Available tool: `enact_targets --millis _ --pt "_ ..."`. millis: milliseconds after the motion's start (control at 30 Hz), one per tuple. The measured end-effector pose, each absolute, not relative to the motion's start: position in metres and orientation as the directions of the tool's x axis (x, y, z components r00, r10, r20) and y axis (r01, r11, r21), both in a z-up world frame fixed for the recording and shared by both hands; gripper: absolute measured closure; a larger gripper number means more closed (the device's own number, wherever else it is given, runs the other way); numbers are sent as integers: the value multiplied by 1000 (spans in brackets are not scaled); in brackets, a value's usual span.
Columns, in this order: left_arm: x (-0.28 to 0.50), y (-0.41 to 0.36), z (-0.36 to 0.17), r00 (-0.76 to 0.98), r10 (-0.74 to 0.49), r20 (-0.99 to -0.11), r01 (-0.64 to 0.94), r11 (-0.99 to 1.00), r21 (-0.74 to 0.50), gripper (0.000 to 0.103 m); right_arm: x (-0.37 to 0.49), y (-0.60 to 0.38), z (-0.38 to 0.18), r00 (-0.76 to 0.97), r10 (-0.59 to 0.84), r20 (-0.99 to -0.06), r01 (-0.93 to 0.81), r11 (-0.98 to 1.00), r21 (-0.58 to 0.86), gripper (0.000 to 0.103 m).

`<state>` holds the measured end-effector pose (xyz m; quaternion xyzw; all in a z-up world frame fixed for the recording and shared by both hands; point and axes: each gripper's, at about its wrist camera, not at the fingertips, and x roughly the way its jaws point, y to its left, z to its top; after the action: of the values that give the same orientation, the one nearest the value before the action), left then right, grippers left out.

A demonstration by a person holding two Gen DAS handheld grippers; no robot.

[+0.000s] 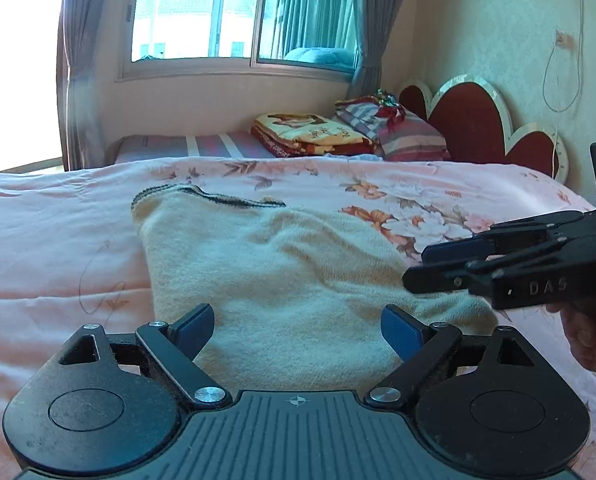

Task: Fold small clothes
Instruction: 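Open both tools and lift them away from the folded sweater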

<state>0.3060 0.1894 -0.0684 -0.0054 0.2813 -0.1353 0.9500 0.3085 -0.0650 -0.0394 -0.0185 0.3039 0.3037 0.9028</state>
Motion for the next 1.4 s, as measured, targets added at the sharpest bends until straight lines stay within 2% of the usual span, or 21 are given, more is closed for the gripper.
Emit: enact_targets --millis 167,267,500,533,600,633,667,833,867,1067,1400 --pt "286 186 -59 819 -227 -528 241 970 -43 13 303 -68 -21 660 550 -512 -563 813 149 59" --pt "268 188 -56 821 -208 -531 211 976 -57 13 293 -69 -14 667 555 -497 -562 813 153 61" --pt "207 175 -44 850 -133 -510 112 991 -72 13 242 -96 -7 685 510 -520 -488 852 191 56" --pt "196 170 -42 852 -119 -510 93 993 -77 12 230 -100 -7 688 499 -527 -476 858 191 53" --pt "175 162 -37 855 -100 -510 65 994 -87 0 203 -108 -7 701 467 -539 -445 877 180 38" --pt "165 157 -34 858 -92 -506 55 995 -87 0 192 -111 -7 700 460 -546 -436 881 183 24" --pt "154 152 -30 859 -84 -505 50 995 -82 0 180 -115 -6 700 450 -554 -426 886 182 14" --pt "98 132 -9 860 -77 -504 49 996 -68 0 119 -128 2 705 405 -582 -383 908 168 6" --pt "86 128 -5 861 -74 -503 43 996 -72 0 105 -131 5 712 395 -581 -377 913 159 2" --pt "3 114 19 885 -53 -462 19 997 -79 0 26 -146 28 772 312 -553 -322 943 83 1" --pt "-91 110 39 902 -44 -431 8 996 -85 0 -60 -160 58 825 295 -482 -308 950 53 1"
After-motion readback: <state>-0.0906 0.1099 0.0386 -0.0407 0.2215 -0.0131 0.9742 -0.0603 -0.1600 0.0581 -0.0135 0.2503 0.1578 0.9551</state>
